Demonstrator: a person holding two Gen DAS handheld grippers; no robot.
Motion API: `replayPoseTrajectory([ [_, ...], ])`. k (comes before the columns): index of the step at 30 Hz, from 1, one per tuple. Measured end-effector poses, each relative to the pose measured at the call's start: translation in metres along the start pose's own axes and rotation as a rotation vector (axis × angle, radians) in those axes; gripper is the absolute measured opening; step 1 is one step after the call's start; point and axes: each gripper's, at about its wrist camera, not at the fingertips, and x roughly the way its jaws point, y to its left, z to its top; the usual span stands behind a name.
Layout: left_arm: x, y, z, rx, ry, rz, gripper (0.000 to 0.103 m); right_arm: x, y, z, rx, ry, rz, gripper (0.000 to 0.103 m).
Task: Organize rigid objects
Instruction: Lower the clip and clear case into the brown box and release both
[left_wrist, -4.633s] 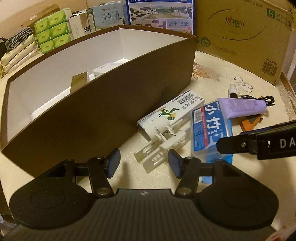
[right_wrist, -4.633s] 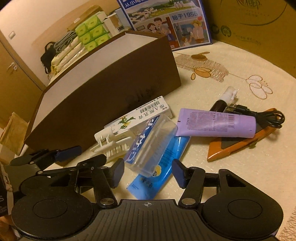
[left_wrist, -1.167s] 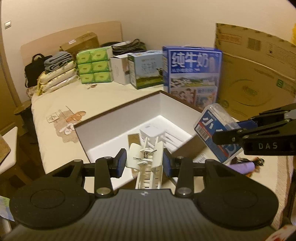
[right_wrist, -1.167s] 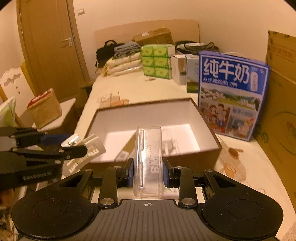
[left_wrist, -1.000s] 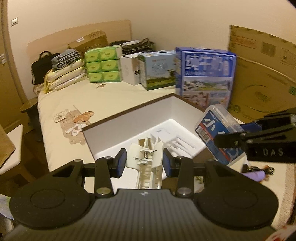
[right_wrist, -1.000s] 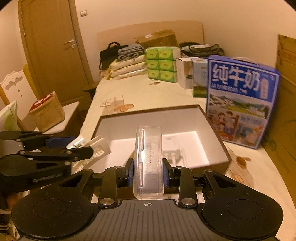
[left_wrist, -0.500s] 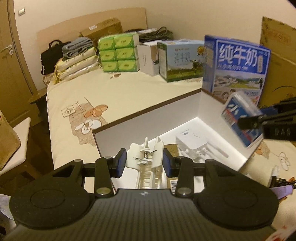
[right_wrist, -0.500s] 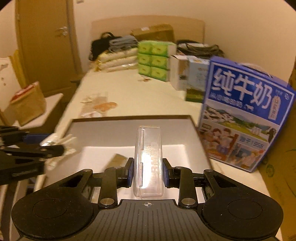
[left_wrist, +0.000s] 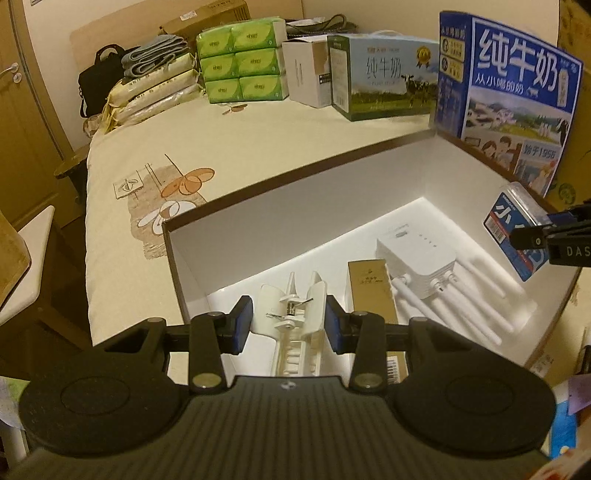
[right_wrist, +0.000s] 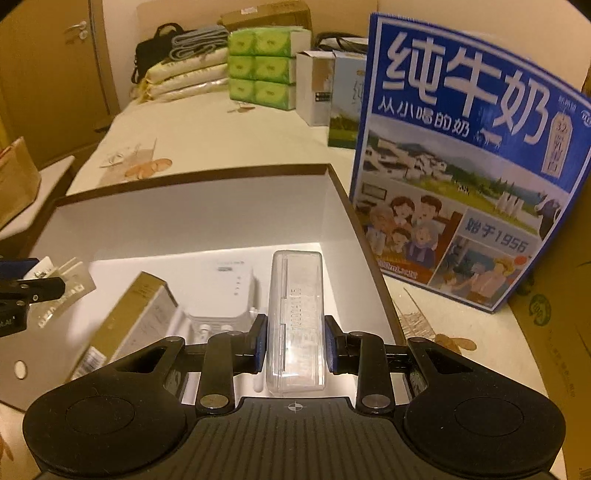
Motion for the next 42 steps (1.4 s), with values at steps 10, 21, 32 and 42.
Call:
replayPoseTrajectory([
  [10,0.006,-0.006,-0.002,0.039,0.004,0.002,0.047,-0.013,-0.002,-0.002,0.046,-0.032,0.025,0.056],
  [21,-0.035,-0.002,-0.009,0.024,-0.033,-0.022,0.050,-0.068,0.001,-0.027,0.089,-0.086,0.090,0.059],
  [32,-0.097,-0.002,-0.028,0.011,-0.071,-0.038,0.050,-0.138,-0.001,-0.049,0.121,-0.153,0.111,0.059],
  [42,-0.148,-0.017,-0.059,0.023,-0.091,-0.073,0.050,-0.185,-0.001,-0.086,0.176,-0.162,0.122,0.059],
])
